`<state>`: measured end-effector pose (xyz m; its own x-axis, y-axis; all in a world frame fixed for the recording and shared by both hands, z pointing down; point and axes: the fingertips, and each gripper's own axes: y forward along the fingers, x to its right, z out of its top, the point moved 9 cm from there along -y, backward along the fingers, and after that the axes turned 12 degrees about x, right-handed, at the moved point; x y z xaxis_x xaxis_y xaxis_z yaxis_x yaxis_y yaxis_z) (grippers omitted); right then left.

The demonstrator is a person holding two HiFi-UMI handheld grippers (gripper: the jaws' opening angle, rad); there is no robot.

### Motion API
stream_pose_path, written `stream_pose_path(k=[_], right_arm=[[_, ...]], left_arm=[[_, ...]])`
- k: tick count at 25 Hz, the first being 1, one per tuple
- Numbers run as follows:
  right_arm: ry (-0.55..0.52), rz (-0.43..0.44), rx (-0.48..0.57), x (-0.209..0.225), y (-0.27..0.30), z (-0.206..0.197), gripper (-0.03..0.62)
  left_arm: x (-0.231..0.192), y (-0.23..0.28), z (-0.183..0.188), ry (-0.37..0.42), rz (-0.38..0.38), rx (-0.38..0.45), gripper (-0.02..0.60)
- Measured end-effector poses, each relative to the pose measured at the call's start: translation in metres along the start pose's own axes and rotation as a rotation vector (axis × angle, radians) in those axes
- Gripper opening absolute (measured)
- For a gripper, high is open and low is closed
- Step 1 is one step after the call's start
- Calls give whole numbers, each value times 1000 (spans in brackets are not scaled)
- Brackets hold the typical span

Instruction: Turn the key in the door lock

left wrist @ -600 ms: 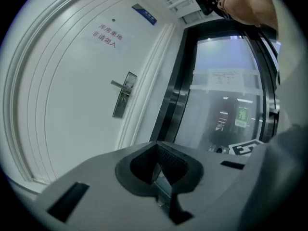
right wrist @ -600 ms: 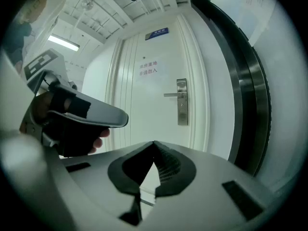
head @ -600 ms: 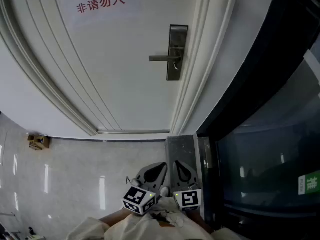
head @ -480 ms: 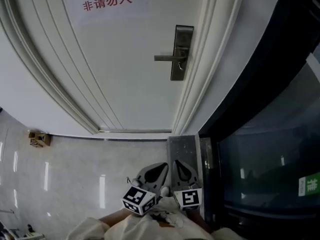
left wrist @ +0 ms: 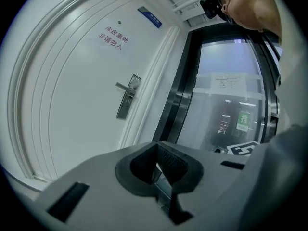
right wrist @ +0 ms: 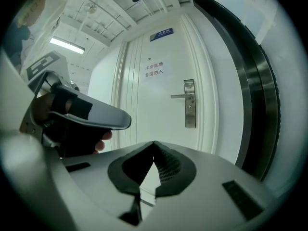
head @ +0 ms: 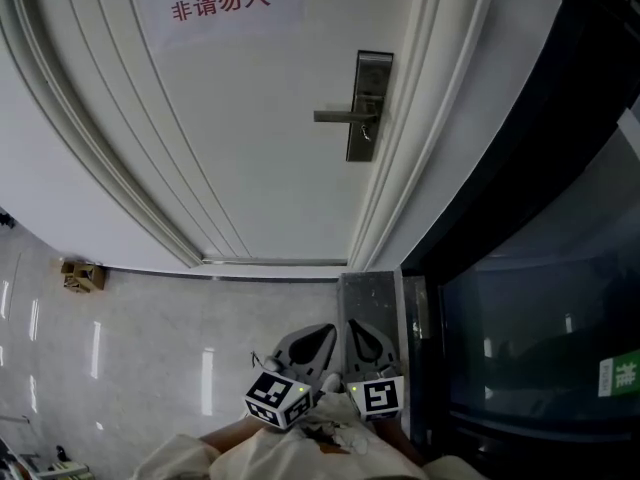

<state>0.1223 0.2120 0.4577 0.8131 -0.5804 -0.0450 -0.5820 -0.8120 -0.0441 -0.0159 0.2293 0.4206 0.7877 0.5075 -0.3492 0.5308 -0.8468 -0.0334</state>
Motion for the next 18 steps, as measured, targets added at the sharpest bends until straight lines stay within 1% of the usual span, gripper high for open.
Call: stream_pose_path(k=[3,9,11,13,15,18], right_arm=[[1,-2,0,7,0,2,8],[-1,4,-1,28,6,-9,8],[14,3,13,33,11,-12,8],[18,7,5,38,16,-15,8],[-13,5,-25,44,28,-17,8],[-74,-17,-44,54,67,-15,8]], left_arm=[[1,5,-2,-3,8,-14,0],[1,25,-12,-27,37,-21,0],[-3,34,-13,-29,34,-42,0],[-8,45,-12,-30,20,-55,0],[-19,57,-9,-32,9,-46,0],[-53,78,5,-42,5,-22,0]])
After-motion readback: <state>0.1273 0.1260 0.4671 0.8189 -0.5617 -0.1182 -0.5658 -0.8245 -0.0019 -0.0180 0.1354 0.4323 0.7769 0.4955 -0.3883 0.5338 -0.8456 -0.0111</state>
